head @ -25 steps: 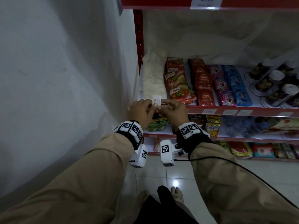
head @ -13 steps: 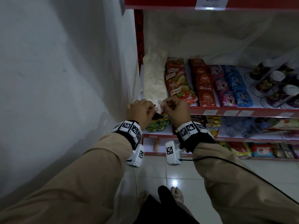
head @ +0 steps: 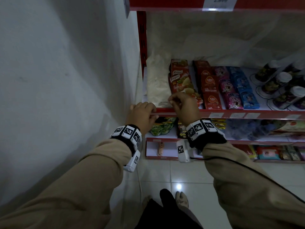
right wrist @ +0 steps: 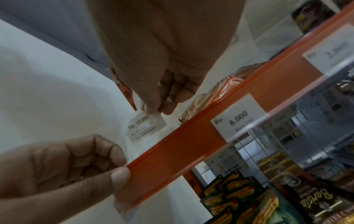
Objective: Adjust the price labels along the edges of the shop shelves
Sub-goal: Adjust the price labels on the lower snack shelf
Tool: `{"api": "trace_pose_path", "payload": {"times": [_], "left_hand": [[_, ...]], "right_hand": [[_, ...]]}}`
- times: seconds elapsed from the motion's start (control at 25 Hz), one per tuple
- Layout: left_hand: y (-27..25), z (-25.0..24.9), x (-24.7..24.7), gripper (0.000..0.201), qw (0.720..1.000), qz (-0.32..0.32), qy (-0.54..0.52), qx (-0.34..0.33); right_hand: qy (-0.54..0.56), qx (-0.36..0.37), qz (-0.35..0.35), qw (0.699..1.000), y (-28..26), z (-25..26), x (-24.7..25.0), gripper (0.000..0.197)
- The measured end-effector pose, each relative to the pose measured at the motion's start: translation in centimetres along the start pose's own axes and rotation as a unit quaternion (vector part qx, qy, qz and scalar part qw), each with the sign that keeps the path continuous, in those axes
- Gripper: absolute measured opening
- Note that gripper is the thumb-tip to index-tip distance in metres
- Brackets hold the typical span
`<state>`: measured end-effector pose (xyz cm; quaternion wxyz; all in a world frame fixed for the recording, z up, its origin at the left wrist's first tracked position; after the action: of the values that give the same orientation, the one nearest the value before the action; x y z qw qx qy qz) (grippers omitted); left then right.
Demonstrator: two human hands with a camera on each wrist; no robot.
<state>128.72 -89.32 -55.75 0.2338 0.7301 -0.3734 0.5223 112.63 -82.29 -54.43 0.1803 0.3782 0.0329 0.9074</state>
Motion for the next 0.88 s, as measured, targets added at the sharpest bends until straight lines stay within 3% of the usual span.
{"api": "trace_pose_path", "payload": {"times": [0.16, 0.56, 0.88], "left_hand": [[-0.2, 0.6, 0.1, 0.028, 0.999, -0.015, -0.042, 0.008], [0.5, 0.1, -0.8, 0.025, 0.997, 0.004, 0.077, 0.031], [0.8, 0.0, -1.1, 0.025, 0.991, 0.023, 0.132, 0.025]], "right_hand": [[-0.015, -0.013, 0.027, 0.999, -0.7, -0.4, -1.4, 0.010], [-0.206, 0.005, 0.084, 0.975, -2.4, -0.1, -2.8, 0.015], [-0.282, -0.011, 0.093, 0.955, -2.2, 0.0, -3.1, 0.015]]}}
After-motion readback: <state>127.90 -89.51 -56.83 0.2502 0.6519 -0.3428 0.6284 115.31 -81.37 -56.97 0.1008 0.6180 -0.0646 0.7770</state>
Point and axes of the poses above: each hand's wrist, its own y-axis towards the middle knuckle, its own x-axis out of the back of the hand, z = x × y, the point moved 3 cm from there along y, towards the middle knuckle, and after that the axes turned 11 degrees about z, right-handed, at the moved point
